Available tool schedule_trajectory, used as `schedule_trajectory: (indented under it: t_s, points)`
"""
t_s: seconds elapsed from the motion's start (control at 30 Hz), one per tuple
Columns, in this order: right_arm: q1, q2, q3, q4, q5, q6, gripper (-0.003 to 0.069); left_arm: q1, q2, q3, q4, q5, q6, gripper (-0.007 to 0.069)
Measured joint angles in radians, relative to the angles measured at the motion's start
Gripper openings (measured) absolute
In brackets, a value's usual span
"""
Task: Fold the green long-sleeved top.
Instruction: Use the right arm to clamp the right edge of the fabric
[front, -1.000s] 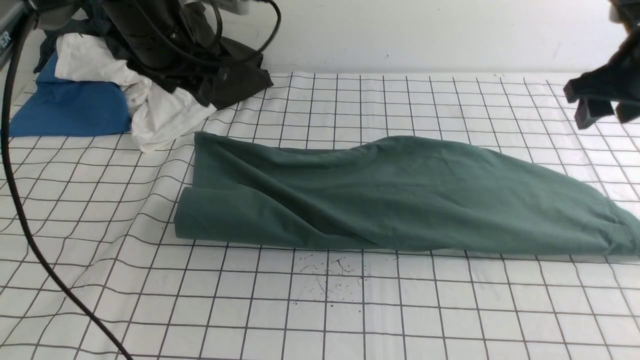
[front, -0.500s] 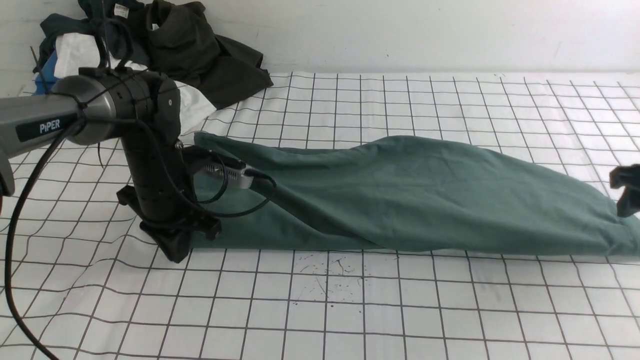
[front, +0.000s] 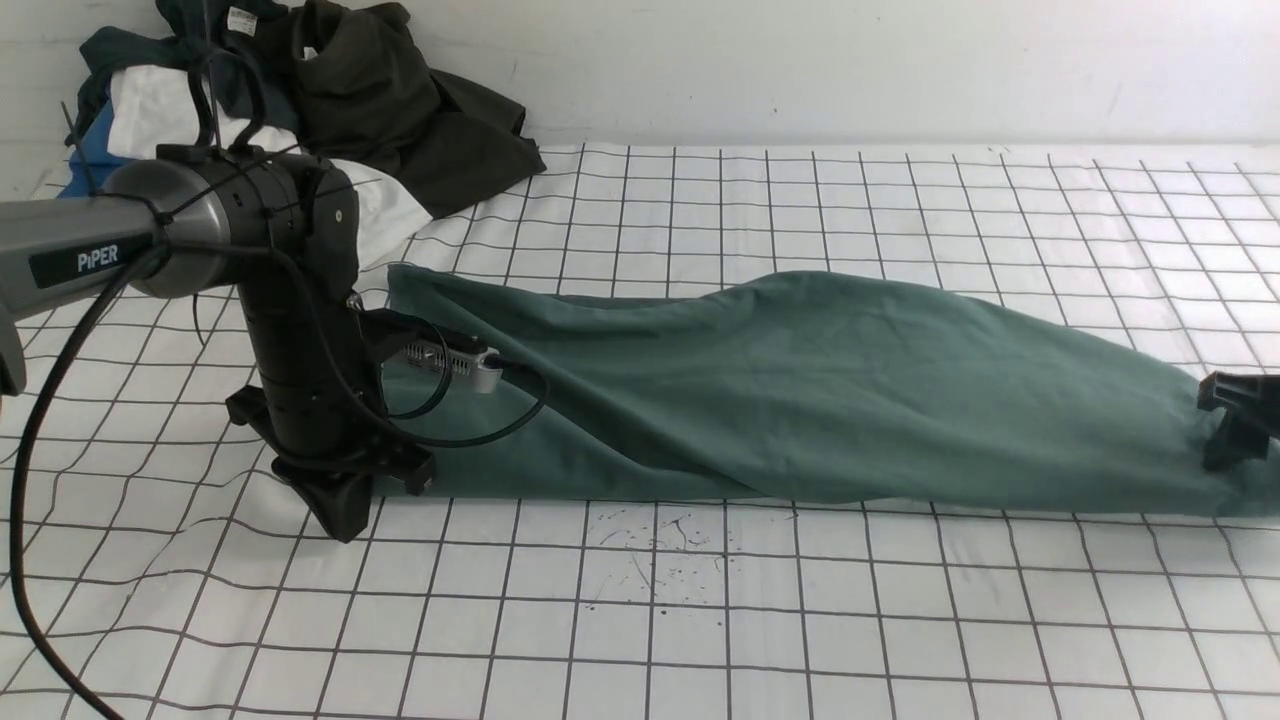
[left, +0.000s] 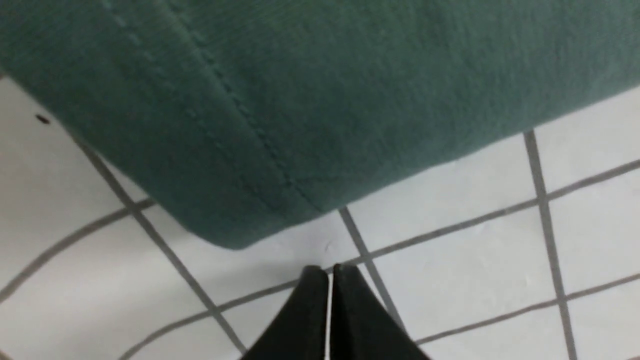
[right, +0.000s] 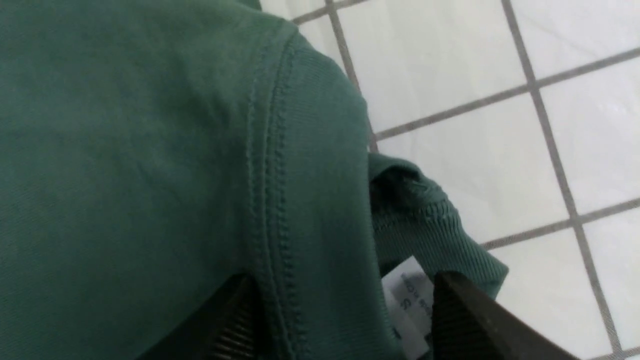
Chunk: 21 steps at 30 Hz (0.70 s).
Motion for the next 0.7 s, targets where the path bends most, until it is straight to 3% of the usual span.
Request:
schedule_trajectory:
  t_s: [0.4, 0.7]
  points:
    - [-0.015, -0.097, 0.0, -0.054, 0.017, -0.013, 0.044, 0.0, 0.0, 0.0, -0.001, 0.001, 0.001, -0.0008]
    - [-0.024, 0.026, 0.0, -0.066, -0.017, -0.014, 0.051, 0.0, 0.0, 0.0, -0.002, 0.001, 0.004, -0.0007]
